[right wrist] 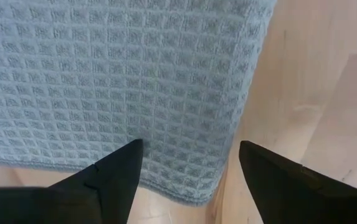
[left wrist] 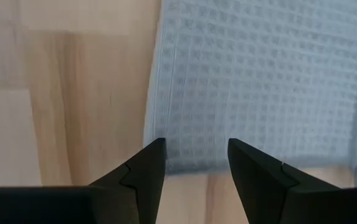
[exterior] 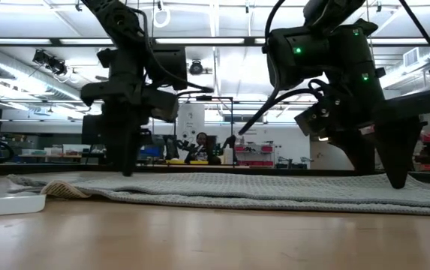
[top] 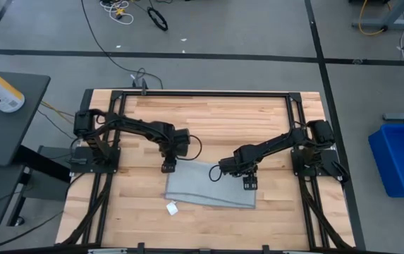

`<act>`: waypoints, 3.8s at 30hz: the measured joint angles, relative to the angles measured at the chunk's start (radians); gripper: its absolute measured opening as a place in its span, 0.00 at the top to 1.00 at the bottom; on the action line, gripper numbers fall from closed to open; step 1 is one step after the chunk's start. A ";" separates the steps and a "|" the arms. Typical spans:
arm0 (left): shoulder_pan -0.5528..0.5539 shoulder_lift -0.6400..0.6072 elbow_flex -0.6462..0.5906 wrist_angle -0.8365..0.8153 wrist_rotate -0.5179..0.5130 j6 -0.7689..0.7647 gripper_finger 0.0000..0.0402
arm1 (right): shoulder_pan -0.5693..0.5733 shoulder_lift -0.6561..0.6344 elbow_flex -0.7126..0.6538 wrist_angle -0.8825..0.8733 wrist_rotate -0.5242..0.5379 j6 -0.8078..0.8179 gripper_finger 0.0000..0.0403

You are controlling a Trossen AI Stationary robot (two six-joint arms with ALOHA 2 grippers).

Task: Fold microfiber towels
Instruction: Fold the gray towel

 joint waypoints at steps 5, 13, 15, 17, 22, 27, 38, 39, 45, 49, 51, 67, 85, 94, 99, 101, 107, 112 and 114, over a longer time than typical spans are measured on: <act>-0.004 0.007 0.009 -0.002 -0.052 0.005 0.54 | 0.000 0.000 0.000 -0.003 0.000 0.001 0.34; -0.058 -0.028 0.058 -0.042 -0.210 0.018 0.54 | 0.000 0.000 0.000 -0.004 0.000 0.007 0.30; -0.061 -0.033 0.059 -0.041 -0.210 0.016 0.54 | 0.000 0.000 0.000 -0.007 0.000 0.008 0.31; -0.061 -0.032 0.059 -0.030 -0.221 0.014 0.54 | 0.000 0.000 0.000 -0.006 0.000 0.011 0.33; -0.061 -0.028 0.059 -0.031 -0.239 0.007 0.54 | 0.000 0.000 0.000 -0.006 0.000 0.011 0.35; -0.057 -0.028 0.059 -0.033 -0.244 0.016 0.54 | 0.000 0.000 0.000 -0.007 0.006 0.024 0.34; -0.058 -0.028 0.058 -0.037 -0.258 -0.003 0.54 | 0.001 0.000 0.001 -0.041 0.104 0.096 0.31; -0.059 -0.028 0.058 -0.037 -0.258 -0.003 0.54 | 0.001 0.000 0.001 -0.050 0.114 0.100 0.31; -0.060 -0.028 0.050 -0.031 -0.257 -0.003 0.54 | 0.008 0.000 0.001 -0.059 0.147 0.123 0.33; -0.060 -0.028 -0.001 0.006 -0.231 -0.011 0.54 | 0.007 0.000 0.001 -0.059 0.137 0.113 0.30; -0.060 -0.028 -0.033 0.021 -0.213 -0.025 0.54 | 0.007 0.000 0.001 -0.059 0.131 0.105 0.30; -0.048 -0.030 -0.073 0.064 -0.165 -0.030 0.54 | 0.004 0.000 0.001 -0.048 0.029 0.053 0.32; -0.046 -0.028 -0.074 0.066 -0.158 -0.030 0.54 | 0.004 0.000 0.001 -0.006 0.004 0.001 0.69; -0.046 -0.028 -0.074 0.067 -0.161 0.006 0.66 | 0.004 0.000 0.001 -0.006 0.003 -0.001 0.97; -0.045 -0.028 -0.074 0.067 -0.154 0.036 0.90 | 0.004 0.000 0.001 -0.010 -0.003 -0.006 0.98; -0.046 -0.028 -0.074 0.068 -0.136 0.049 0.96 | 0.004 0.000 0.001 -0.010 -0.017 -0.008 0.99; -0.046 -0.028 -0.074 0.066 -0.113 0.069 0.98 | 0.005 0.000 0.001 -0.010 -0.019 -0.008 0.99; -0.047 -0.028 -0.074 0.063 -0.124 0.045 0.98 | 0.010 0.000 0.001 -0.011 0.010 0.013 1.00; -0.048 -0.032 -0.074 0.062 -0.138 0.033 0.98 | 0.016 0.000 0.001 -0.015 0.044 0.034 1.00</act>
